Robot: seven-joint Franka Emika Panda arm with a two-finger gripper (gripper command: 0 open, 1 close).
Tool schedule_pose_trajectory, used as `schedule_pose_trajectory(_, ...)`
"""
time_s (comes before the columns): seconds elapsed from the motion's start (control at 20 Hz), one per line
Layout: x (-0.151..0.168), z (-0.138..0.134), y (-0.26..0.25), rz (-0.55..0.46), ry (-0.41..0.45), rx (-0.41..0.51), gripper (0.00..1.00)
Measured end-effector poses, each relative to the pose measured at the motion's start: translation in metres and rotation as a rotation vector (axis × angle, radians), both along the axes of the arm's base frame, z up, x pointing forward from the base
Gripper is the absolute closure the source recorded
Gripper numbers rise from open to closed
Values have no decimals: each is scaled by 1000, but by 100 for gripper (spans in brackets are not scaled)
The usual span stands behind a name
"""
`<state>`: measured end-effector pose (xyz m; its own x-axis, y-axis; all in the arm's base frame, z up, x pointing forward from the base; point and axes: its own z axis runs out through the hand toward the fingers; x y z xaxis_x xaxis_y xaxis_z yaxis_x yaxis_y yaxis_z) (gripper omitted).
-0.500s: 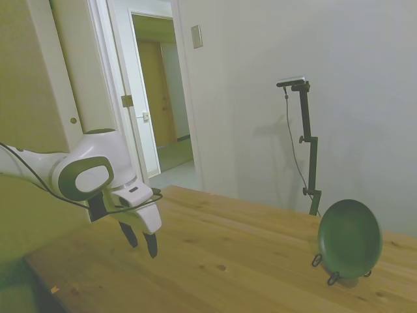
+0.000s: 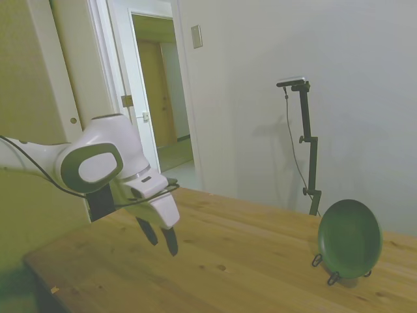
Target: Unload the plate
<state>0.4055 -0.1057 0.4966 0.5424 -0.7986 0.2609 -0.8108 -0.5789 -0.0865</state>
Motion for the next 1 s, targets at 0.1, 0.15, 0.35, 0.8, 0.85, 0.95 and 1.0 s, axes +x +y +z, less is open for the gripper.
schedule_pose_trajectory(0.1, 2, 21, -32, -45, -30, -39, 0)
schedule_pose_trajectory(0.15, 3, 30, -49, -67, -42, -50, 0)
schedule_pose_trajectory(0.35, 18, 65, -127, -138, -83, -77, 0)
schedule_pose_trajectory(0.8, 77, 94, -255, -232, -125, -128, 0)
schedule_pose_trajectory(0.85, 83, 91, -261, -236, -124, -120, 0)
schedule_pose_trajectory(0.95, 94, 91, -265, -225, -116, -99, 0)
schedule_pose_trajectory(1.0, 95, 89, -265, -221, -109, -96, 0)
